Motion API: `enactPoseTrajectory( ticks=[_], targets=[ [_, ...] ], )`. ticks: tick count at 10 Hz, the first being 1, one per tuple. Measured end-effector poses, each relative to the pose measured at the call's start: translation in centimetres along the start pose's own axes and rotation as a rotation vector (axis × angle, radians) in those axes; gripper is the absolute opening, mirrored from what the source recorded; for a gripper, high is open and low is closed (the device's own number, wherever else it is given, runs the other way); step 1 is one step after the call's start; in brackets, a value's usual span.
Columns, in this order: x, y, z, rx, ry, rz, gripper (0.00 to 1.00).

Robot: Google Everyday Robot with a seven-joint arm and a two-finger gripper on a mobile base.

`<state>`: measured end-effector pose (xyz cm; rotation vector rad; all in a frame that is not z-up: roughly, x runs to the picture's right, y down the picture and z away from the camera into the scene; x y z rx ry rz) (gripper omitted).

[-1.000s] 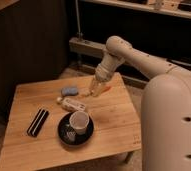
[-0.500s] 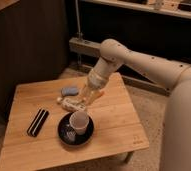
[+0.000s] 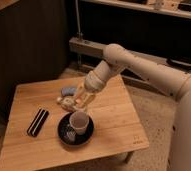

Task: Place the pepper in the ceramic cup

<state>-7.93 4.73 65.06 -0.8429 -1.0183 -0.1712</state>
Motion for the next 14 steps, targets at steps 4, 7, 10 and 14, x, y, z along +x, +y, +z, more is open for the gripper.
enactPoseTrajectory(
  ticks=[4,7,10,14],
  targets=[
    [-2.7,0.3,2.1,-0.097,-0.071,-0.038,0.04],
    [-3.6,2.0,3.6,-0.196,-0.12,-0.005,0.04],
    [-4.2,4.1,5.3,-0.255,-0.17,0.035,0.04],
    [-3.3,5.6,5.7,-0.227,-0.218,0.081,0.04]
  ],
)
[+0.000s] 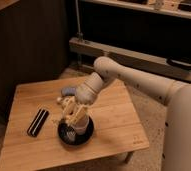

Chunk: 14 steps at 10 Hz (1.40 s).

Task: Place the pepper in the ceramic cup

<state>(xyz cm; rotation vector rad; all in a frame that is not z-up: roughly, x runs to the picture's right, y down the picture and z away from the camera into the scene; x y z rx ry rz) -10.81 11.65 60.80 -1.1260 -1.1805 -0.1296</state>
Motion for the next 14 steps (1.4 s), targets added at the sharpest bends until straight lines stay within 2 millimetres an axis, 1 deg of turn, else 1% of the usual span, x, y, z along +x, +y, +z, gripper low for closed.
enactPoseTrajectory(
  ticks=[3,7,8,9,11,13,14],
  targets=[
    [0.9,0.1,0.0,0.03,-0.031,0.003,0.04],
    [1.2,-1.3,0.0,0.044,-0.066,-0.019,0.05],
    [1.4,-1.6,0.0,0.042,-0.071,-0.02,0.1],
    [1.4,-1.8,0.0,0.038,-0.073,-0.02,0.18],
    [1.6,-2.2,0.1,0.031,-0.083,-0.014,0.39],
    [1.9,-2.3,0.1,0.026,-0.097,-0.005,0.58],
    [2.0,-2.4,0.1,0.025,-0.105,-0.002,0.7]
  ],
)
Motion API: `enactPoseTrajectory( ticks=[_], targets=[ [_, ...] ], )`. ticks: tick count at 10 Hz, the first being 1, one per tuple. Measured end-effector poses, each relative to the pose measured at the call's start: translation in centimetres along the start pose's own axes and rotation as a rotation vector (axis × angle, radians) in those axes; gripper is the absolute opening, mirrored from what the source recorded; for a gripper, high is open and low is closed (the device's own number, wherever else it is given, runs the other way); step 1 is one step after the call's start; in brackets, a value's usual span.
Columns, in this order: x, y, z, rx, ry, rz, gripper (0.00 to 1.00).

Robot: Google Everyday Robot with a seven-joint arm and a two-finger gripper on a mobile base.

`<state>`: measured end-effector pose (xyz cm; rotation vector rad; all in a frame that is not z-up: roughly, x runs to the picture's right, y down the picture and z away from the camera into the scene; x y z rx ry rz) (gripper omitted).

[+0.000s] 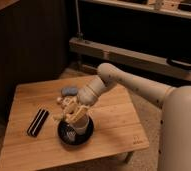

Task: Place the pepper in the ceramic cup

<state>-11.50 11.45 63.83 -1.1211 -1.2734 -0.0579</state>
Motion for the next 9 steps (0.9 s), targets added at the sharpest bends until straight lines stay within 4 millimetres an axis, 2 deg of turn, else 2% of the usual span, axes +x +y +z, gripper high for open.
enactPoseTrajectory(
  ticks=[1,2,9],
  targets=[
    [0.05,-0.04,-0.02,-0.001,-0.006,0.002,0.77],
    [0.12,-0.07,-0.04,-0.001,-0.012,0.004,0.8],
    [0.14,-0.07,-0.05,-0.001,-0.013,0.003,0.8]
  ],
)
